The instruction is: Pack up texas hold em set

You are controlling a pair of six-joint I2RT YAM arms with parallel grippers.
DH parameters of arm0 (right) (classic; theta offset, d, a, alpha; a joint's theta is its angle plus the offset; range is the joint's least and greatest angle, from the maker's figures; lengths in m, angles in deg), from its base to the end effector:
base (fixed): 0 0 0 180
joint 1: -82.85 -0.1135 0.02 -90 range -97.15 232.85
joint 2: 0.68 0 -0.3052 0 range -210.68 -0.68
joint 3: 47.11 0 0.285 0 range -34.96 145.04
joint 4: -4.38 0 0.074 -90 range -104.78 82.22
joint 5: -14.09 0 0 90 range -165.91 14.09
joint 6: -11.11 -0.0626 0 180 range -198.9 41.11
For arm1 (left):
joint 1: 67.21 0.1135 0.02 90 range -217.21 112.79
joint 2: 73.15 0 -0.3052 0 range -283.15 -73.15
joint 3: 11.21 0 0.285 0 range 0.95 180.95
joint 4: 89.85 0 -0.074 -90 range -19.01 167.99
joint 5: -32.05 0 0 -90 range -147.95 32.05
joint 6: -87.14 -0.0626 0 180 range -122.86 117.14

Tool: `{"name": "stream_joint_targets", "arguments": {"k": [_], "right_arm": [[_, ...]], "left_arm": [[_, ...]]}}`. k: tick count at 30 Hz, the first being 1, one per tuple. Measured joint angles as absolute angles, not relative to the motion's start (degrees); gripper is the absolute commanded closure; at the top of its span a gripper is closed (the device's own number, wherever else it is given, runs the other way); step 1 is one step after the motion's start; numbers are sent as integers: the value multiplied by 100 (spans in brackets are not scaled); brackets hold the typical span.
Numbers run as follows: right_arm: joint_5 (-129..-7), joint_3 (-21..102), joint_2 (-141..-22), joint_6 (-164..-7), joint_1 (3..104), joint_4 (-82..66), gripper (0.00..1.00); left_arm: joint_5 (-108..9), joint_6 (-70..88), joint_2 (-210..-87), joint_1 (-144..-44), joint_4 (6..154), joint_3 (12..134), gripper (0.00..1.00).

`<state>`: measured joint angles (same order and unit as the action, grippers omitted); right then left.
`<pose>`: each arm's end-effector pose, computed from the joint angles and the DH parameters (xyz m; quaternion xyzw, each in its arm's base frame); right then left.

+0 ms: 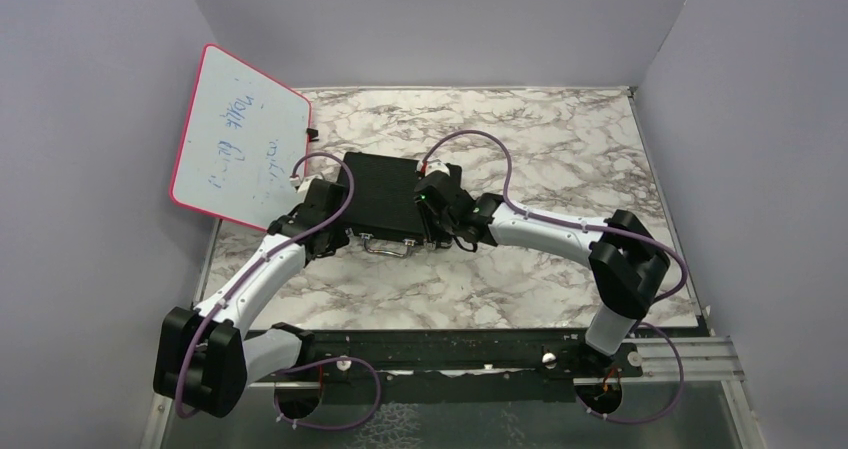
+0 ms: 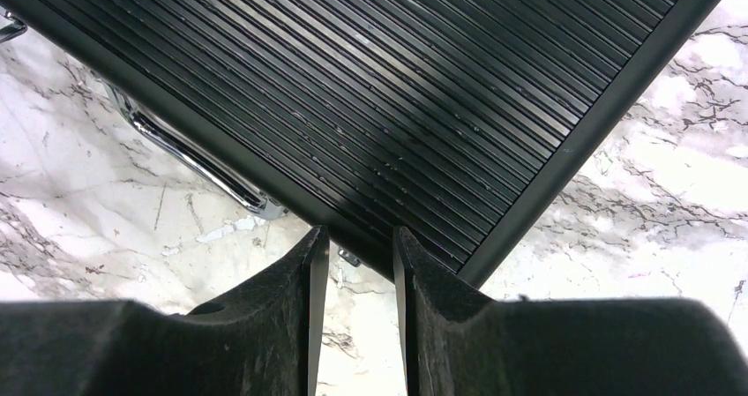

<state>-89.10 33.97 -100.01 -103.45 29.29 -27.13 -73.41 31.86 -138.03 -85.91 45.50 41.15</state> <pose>0.2653 0.3353 0.2224 -0.1953 0.9129 0.1316 0.3333 0.2341 -0.0616 0.2152 -0.1701 0.9360 -0.0106 0.3081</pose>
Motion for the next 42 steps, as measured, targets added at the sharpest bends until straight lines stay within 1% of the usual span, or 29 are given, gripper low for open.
{"name": "stream_joint_targets", "arguments": {"k": [10, 19, 22, 25, 28, 35, 40, 42], "right_arm": [[-8950, 3416, -10025, -10341, 2929, -2718, 65], [-8950, 3416, -10025, -10341, 2929, -2718, 65], [-8950, 3414, -10025, -10341, 2929, -2720, 66], [-8950, 3412, -10025, -10341, 2929, -2718, 66], [-8950, 3406, -10025, -10343, 2929, -2716, 66], [-8950, 3399, -10025, -10343, 2929, -2705, 66], [-8947, 3397, -10025, -10341, 2929, -2698, 66], [-8947, 3395, -10025, -10341, 2929, -2696, 66]], "left_arm": [[-7317, 3182, -13792, -8558, 4550, 4183, 62], [-7311, 3182, -14004, -8554, 4637, 4367, 64], [-7250, 3182, -14164, -8543, 4723, 4367, 69], [-7171, 3182, -14255, -8530, 4801, 4367, 78], [-7092, 3189, -14269, -8528, 4865, 4327, 85], [-6928, 3263, -14321, -8480, 5180, 4002, 86], [-6865, 3230, -14614, -8451, 5442, 3971, 87], [-6675, 3221, -14741, -8460, 5566, 3971, 87]]}}
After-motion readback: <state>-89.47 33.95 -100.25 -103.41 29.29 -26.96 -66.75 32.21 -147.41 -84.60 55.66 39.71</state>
